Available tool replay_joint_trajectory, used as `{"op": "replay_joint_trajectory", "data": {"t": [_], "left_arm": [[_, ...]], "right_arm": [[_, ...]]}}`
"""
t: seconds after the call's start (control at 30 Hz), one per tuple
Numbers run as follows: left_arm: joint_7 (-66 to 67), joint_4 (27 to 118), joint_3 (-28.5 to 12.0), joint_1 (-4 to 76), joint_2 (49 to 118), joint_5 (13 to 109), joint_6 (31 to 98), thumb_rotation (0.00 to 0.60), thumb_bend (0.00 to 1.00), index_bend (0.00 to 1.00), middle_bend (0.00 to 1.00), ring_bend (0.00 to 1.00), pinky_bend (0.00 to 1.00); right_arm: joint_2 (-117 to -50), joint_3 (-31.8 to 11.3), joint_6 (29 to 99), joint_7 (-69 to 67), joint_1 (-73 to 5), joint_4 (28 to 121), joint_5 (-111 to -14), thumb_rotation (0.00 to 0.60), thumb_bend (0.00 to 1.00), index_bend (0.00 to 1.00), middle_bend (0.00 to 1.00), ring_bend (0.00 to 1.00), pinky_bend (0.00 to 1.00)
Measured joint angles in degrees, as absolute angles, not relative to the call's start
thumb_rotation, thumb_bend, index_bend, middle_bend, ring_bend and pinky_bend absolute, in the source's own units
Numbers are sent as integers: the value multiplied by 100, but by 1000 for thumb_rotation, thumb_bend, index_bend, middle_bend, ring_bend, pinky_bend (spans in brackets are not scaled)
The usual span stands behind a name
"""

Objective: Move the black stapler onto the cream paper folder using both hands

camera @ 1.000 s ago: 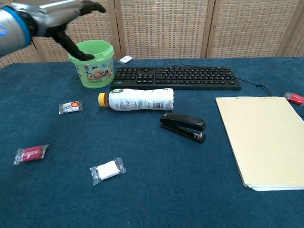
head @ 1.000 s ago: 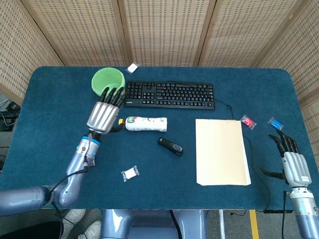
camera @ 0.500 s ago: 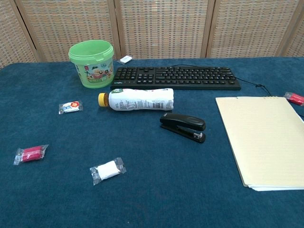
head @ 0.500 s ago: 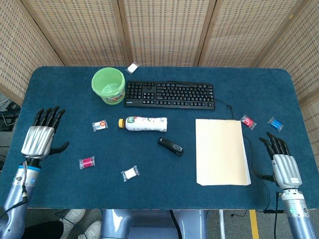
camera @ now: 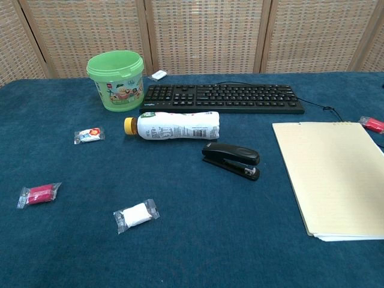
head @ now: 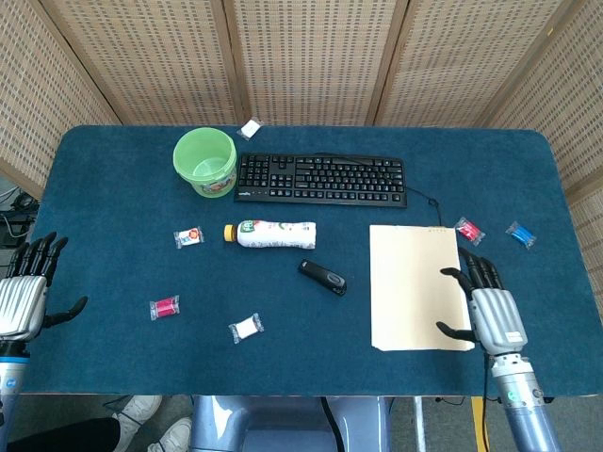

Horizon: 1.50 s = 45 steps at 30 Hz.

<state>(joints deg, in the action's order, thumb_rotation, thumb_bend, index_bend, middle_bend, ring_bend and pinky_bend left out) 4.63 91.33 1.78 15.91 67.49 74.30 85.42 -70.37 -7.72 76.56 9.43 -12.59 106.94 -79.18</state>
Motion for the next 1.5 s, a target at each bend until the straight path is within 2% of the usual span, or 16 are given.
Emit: {"op": "replay_joint_trajectory", "data": {"t": [0.2, 0.37, 0.6, 0.77, 1.07, 1.5], "left_arm": [[343, 9166, 102, 1498, 6680, 7593, 8542, 600, 266, 3, 0, 0, 0], [257, 9169, 62, 1469, 6635, 7714, 8392, 600, 266, 6, 0, 0, 0], [256, 9175, 24, 1443, 6603, 7783, 8272, 600, 266, 15, 0, 0, 0], [134, 9199, -38, 1397, 6534, 7823, 8226, 600, 267, 16, 0, 0, 0], [-78, 9200, -104, 1333, 6442, 7941, 8127, 600, 269, 17, 0, 0, 0], [-163, 9173, -204, 1286, 6411, 7987, 7979, 600, 269, 17, 0, 0, 0]], "right_arm": [[-7590, -1057, 7414, 2581, -1793, 11498, -7103, 600, 88, 282, 0, 0, 37], [-8324, -1522, 7396, 3639, -2439, 11706, -5798, 600, 119, 320, 0, 0, 34], [-9427, -2149, 7753, 5066, -3527, 11616, -4253, 600, 126, 347, 0, 0, 34], [-10092, -2404, 8106, 5543, -4127, 11060, -3569, 600, 129, 361, 0, 0, 34], [-10753, -2499, 8355, 5802, -4613, 10139, -3076, 600, 131, 353, 0, 0, 34], [-11130, -2618, 8165, 5784, -4963, 9250, -2664, 600, 131, 346, 0, 0, 34]]}}
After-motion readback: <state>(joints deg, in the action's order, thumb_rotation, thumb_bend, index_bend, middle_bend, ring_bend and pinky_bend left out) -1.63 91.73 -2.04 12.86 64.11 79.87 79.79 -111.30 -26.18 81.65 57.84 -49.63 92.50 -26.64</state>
